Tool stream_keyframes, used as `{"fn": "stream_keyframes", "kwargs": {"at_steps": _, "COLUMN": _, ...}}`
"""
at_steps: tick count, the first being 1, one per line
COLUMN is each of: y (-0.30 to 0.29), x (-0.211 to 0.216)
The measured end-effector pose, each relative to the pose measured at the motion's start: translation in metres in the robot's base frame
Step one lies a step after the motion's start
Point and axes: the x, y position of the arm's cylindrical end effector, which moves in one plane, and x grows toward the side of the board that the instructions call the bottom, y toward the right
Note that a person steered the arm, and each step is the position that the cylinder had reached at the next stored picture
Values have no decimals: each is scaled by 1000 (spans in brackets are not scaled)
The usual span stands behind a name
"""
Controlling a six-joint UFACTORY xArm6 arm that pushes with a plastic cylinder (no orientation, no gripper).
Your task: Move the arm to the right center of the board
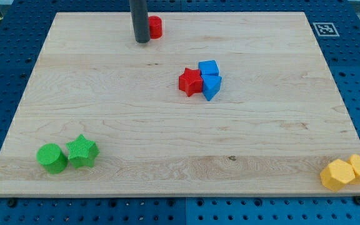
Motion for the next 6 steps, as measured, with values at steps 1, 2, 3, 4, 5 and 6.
{"fn": "stream_keyframes", "kwargs": {"at_steps": 1, "y": 14, "x": -24}}
{"fn": "stream_keyframes", "kwargs": {"at_steps": 2, "y": 36, "x": -28}}
{"fn": "stream_keyframes", "kwargs": {"at_steps": 3, "y": 39, "x": -23}}
{"fn": "stream_keyframes", "kwargs": {"at_steps": 4, "y": 108, "x": -16}}
{"fn": "stream_keyframes", "kwargs": {"at_steps": 5, "y": 202, "x": 21}}
{"fn": "stream_keyframes", "kwargs": {"at_steps": 6, "y": 284, "x": 83}}
